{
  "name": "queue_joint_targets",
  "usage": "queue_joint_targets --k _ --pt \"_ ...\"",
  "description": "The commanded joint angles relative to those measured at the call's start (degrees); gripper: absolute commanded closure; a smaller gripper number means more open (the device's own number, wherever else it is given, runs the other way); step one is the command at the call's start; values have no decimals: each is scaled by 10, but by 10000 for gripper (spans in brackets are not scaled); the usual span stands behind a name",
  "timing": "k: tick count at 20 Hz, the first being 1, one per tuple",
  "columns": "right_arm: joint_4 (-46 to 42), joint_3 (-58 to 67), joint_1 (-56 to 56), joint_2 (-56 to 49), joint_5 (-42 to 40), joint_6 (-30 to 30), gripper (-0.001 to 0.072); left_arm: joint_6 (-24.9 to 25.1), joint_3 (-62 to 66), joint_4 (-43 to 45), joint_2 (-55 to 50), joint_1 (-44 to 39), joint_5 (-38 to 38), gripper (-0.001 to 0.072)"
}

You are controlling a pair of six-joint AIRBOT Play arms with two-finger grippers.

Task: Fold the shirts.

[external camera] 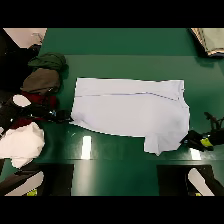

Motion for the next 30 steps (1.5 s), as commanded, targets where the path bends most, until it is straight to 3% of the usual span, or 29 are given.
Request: queue_joint_targets --k 1,3,5,6,8,11,14,17,19,21,24,27,30 --pt "10 -23 40 2 -38 22 330 1 2 -2 1 0 1 683" --pt "9 -23 64 2 -52 30 353 5 2 -2 1 0 1 683" --pt "9 -23 83 2 -60 31 429 6 2 -2 1 0 1 682" --pt "9 -23 92 2 -61 30 558 6 2 -2 1 0 1 683" --pt "9 -23 106 2 -61 30 694 6 2 -1 1 0 0 683" --pt "3 -22 123 7 -48 30 699 6 2 4 1 0 -15 685" --pt "-53 -1 123 68 40 35 699 -11 3 59 46 0 -65 685" --pt "-111 53 124 171 129 60 699 -39 -1 87 135 0 -161 684" --pt "-111 95 124 217 125 85 700 -56 7 58 176 0 -219 684" --pt "-110 142 124 218 106 86 700 -56 32 40 179 0 -197 684" --pt "-73 200 124 146 64 74 700 -54 74 39 167 0 -83 684" --pt "-32 253 125 44 -26 60 700 -44 121 31 90 0 -45 683" --pt "6 309 125 -63 -62 34 699 -22 165 9 -10 0 -2 683"
